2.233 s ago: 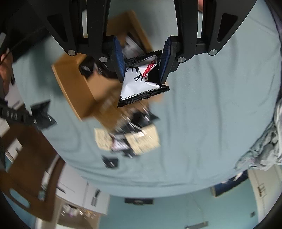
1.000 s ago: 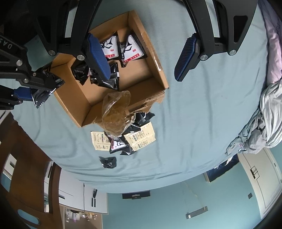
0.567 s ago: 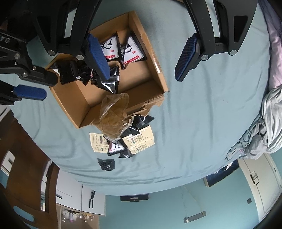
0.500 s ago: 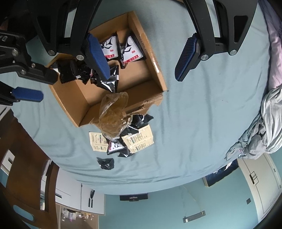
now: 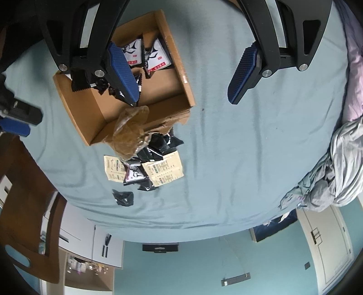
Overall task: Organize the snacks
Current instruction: 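Grasp black and white packets from the pile with both tools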
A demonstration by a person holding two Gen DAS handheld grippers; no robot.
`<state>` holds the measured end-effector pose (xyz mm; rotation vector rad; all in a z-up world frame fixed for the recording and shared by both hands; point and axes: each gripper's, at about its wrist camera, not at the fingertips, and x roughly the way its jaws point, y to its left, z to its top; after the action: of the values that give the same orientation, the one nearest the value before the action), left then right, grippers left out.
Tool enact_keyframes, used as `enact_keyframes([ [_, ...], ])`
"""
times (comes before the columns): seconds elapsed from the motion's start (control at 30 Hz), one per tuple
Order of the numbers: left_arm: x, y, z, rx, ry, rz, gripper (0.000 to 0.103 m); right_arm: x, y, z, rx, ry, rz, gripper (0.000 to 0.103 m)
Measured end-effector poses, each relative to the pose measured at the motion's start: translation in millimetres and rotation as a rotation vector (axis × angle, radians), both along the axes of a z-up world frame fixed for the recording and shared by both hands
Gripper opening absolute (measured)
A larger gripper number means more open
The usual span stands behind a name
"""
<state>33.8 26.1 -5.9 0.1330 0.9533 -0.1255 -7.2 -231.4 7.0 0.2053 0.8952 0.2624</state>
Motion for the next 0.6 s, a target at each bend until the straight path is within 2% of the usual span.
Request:
enact_keyframes([
  [0.2,10,6,-3,-0.028,0.031,0.016,0.081,16,-9,6,-0.065,-0.001,0.008,0.071],
  [0.47,26,13,-6,-0.087,0.079,0.030,0.081,75,-12,-7,-0.012,0.121,0.013,0.071],
  [0.6,33,14,-7,-0.100,0.093,0.037,0.081,109,-2,-23,-0.044,0.178,0.036,0.071],
])
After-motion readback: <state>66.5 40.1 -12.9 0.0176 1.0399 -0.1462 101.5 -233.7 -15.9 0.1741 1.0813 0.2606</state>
